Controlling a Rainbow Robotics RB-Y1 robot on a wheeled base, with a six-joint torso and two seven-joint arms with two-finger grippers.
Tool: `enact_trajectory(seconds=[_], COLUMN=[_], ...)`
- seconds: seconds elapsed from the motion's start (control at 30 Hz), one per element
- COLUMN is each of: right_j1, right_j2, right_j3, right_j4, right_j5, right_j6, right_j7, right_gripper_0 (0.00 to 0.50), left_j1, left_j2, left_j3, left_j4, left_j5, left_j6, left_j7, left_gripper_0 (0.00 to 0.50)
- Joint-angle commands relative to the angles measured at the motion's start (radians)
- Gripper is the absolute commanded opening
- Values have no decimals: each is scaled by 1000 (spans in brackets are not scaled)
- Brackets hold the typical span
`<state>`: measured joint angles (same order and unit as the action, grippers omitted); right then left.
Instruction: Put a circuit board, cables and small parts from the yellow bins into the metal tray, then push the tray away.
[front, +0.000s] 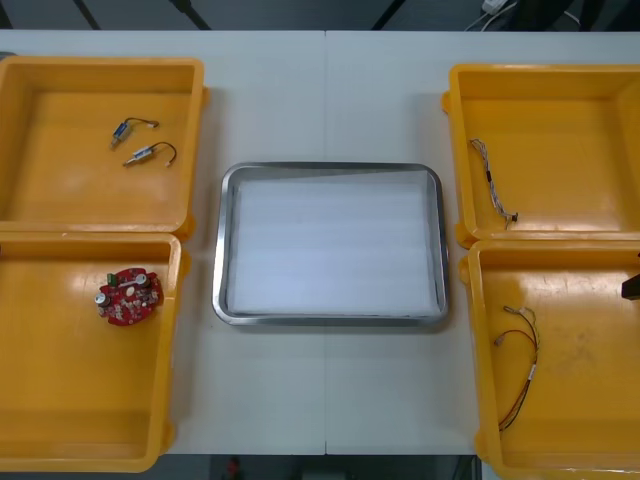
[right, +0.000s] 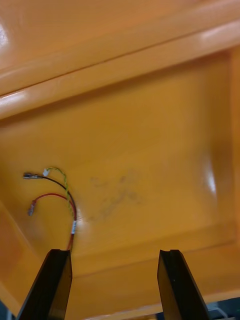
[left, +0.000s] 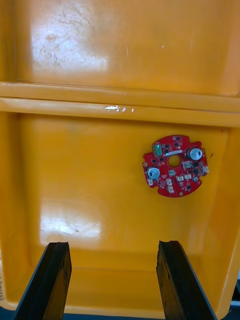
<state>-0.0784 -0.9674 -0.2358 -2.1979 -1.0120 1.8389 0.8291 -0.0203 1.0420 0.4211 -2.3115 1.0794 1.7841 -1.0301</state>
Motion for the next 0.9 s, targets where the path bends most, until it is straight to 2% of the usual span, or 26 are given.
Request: enact_trajectory(seconds=[0.03,0.23,0.47,0.7,0.9], right_j1=[63,97,117,129,154], right_j2=[52,88,90,104,130], right_j3=[3,46,210,316,342], right_j4=[-86,-126,-140,-140,-140], right_j5=[10,43,196,263,270], right_j6=[-9,-17,-82,-165,-199], right_j7=[-119,-268,-473,-591,-598], right_gripper_0=[500,500,500,500,500], left_j1=[11,11,10,10,10], left_j2=[33,33,33,35,33], left_j3=[-36,-93,-125,-173,-208], left_j4=[23,24,70,126,135], left_j5=[-32,-90,-76,-61,-73], left_j6=[-42,-60,-89,-158,-181], left_j7=[44,56,73,74,85], left_gripper_0=[500,500,500,500,500])
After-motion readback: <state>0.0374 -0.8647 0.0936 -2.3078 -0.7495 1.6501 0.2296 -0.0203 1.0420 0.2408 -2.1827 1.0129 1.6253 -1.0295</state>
